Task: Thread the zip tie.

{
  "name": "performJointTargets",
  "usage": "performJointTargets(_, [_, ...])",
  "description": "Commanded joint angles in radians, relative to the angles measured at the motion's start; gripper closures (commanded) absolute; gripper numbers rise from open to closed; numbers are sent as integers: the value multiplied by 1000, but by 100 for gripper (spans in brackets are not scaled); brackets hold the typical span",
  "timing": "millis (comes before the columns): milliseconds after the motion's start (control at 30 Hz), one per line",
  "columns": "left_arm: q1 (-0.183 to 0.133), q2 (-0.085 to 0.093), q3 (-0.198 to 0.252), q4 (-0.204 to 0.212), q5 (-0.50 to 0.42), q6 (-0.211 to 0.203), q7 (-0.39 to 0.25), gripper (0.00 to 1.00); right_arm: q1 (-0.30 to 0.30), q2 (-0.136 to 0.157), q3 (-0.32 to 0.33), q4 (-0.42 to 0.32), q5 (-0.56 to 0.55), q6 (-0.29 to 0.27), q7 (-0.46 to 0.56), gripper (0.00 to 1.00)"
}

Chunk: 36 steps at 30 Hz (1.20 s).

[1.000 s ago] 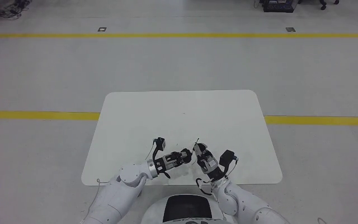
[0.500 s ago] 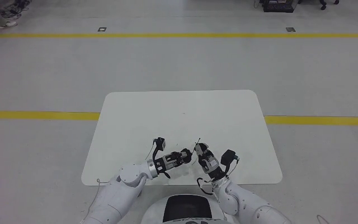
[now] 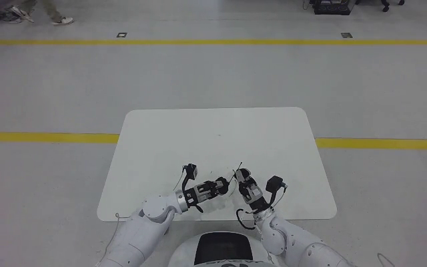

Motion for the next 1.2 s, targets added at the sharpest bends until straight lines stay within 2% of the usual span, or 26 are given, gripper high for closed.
performJointTargets(0, [0, 0, 0, 0, 0, 0, 0, 100, 4, 2, -10, -3, 18, 0, 9, 100])
performJointTargets(500, [0, 0, 0, 0, 0, 0, 0, 100, 51, 26, -103, -30, 36, 0, -18, 100])
performJointTargets(767, [0, 0, 0, 0, 0, 0, 0, 100, 77, 39, -160, -37, 10, 0, -40, 100])
performJointTargets(1167, [0, 0, 0, 0, 0, 0, 0, 100, 95, 56, -201, -41, 3, 0, -96, 100])
